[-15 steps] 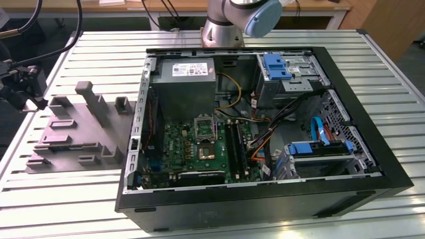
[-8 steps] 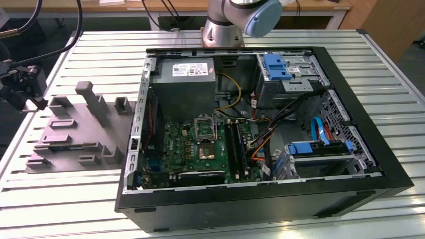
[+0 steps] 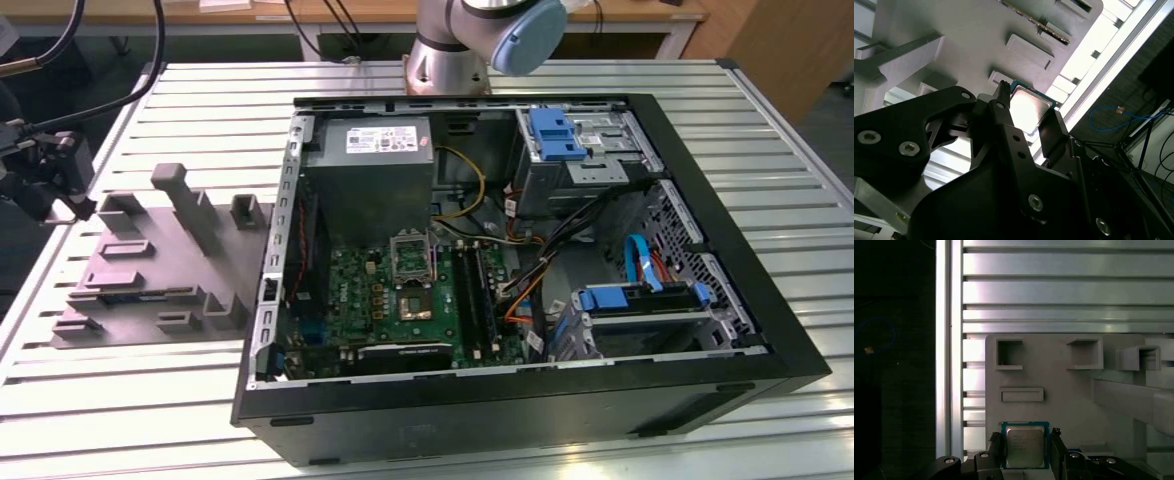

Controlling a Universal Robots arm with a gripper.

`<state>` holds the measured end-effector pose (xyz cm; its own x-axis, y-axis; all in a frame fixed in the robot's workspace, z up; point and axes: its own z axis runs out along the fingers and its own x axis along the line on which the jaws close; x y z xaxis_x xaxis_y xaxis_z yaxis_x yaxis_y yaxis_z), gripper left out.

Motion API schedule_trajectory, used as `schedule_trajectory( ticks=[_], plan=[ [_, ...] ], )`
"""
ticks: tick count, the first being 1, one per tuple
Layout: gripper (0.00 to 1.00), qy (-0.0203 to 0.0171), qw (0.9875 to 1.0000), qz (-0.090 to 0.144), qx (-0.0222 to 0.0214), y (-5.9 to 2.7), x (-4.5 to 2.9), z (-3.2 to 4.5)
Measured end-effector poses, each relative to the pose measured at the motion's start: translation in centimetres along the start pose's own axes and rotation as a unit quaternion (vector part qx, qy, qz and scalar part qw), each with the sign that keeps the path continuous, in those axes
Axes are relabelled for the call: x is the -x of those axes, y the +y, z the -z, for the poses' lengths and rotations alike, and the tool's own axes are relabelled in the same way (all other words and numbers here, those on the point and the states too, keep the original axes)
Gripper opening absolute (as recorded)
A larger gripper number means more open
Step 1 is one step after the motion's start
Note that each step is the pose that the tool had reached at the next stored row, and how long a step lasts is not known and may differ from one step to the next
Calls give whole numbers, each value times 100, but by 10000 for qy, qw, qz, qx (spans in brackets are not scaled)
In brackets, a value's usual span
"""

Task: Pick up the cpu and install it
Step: 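Pick up the cpu and move it towards the insertion slot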

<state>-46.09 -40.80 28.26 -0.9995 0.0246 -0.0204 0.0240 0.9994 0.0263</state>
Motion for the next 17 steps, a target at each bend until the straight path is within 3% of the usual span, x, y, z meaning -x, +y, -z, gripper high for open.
schedule_trajectory(
  ticks=[17],
  plan=[
    [47,-1,10000,0,0,2,2,85]
  ],
)
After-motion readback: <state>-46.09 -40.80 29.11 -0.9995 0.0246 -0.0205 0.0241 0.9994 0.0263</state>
